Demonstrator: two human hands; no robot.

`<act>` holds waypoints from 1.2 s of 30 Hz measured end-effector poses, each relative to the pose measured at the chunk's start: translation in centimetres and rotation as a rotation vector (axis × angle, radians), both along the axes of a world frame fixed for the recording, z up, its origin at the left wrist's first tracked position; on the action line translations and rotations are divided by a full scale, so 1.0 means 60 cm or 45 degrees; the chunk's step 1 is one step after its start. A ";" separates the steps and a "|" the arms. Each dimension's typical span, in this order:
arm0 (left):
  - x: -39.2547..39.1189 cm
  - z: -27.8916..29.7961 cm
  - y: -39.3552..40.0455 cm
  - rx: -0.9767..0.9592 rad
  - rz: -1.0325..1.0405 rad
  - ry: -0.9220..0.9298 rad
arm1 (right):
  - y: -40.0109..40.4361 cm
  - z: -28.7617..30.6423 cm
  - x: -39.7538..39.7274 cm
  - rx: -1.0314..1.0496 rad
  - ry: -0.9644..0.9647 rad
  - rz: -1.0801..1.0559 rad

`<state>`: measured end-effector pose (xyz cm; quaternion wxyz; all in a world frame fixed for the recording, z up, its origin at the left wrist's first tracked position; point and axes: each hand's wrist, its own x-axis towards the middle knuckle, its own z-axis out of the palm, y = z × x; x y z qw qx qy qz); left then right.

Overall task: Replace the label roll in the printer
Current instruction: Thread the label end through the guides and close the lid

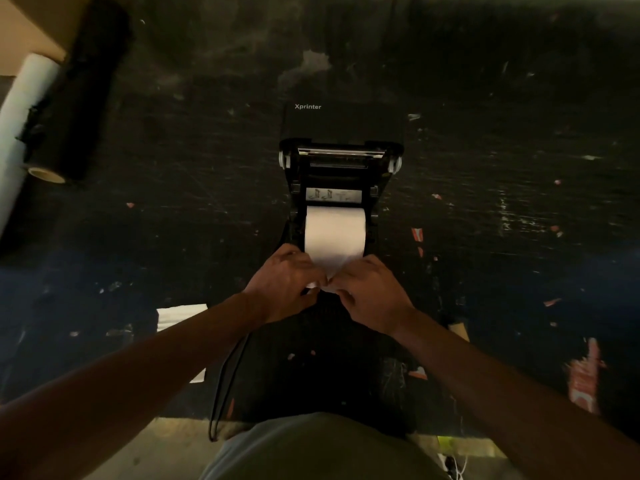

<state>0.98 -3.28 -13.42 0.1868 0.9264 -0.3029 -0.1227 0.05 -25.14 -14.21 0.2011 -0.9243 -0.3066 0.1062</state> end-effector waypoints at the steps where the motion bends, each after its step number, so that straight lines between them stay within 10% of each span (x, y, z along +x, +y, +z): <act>1: -0.004 -0.002 0.001 -0.005 0.005 -0.008 | -0.001 -0.001 -0.003 0.034 0.009 -0.012; 36: -0.037 -0.006 0.009 -0.125 -0.001 0.039 | 0.010 0.004 -0.046 0.059 0.083 -0.105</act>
